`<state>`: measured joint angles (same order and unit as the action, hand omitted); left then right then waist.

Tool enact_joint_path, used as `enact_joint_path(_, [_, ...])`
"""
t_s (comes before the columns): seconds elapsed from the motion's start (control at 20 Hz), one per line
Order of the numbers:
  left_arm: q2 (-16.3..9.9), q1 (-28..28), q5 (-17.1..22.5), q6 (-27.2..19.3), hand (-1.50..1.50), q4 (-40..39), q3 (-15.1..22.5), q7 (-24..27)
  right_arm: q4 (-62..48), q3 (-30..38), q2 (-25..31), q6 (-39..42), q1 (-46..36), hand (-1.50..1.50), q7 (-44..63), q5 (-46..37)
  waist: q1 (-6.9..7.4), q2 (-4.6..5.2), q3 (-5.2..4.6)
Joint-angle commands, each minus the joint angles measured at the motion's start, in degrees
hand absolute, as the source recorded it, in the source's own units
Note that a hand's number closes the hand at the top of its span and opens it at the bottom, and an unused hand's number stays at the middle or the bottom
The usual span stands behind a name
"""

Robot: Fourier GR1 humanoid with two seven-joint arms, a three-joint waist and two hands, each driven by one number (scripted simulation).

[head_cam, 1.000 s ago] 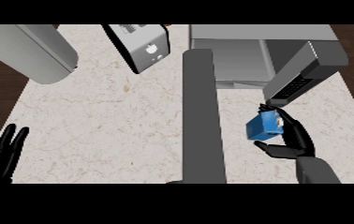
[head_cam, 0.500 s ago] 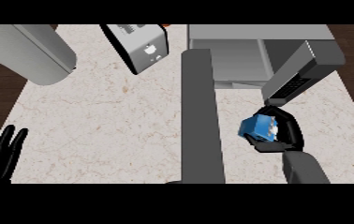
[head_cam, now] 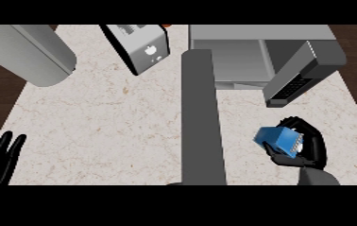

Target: Pick up the milk, place it into the microwave and close the microwave

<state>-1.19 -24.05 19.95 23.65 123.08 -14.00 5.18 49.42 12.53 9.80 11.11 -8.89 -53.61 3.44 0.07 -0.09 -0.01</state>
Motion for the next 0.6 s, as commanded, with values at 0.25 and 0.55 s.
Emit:
enact_joint_path(0.25, [-0.3, 0.6, 1.1, -0.3, -1.5, -0.3, -0.3, -1.4, 19.3, -5.4, -5.0, -0.5, 5.1, 1.5, 9.7, 2.0, -0.19, -0.06, -0.02])
enact_joint_path(0.55, [1.1, -0.4, 0.1, -1.2, -1.5, -0.3, 1.1, -0.6, 28.6, -9.5, -7.7, -9.2, 4.3, 1.5, 18.6, -3.0, 0.05, -0.02, -0.02])
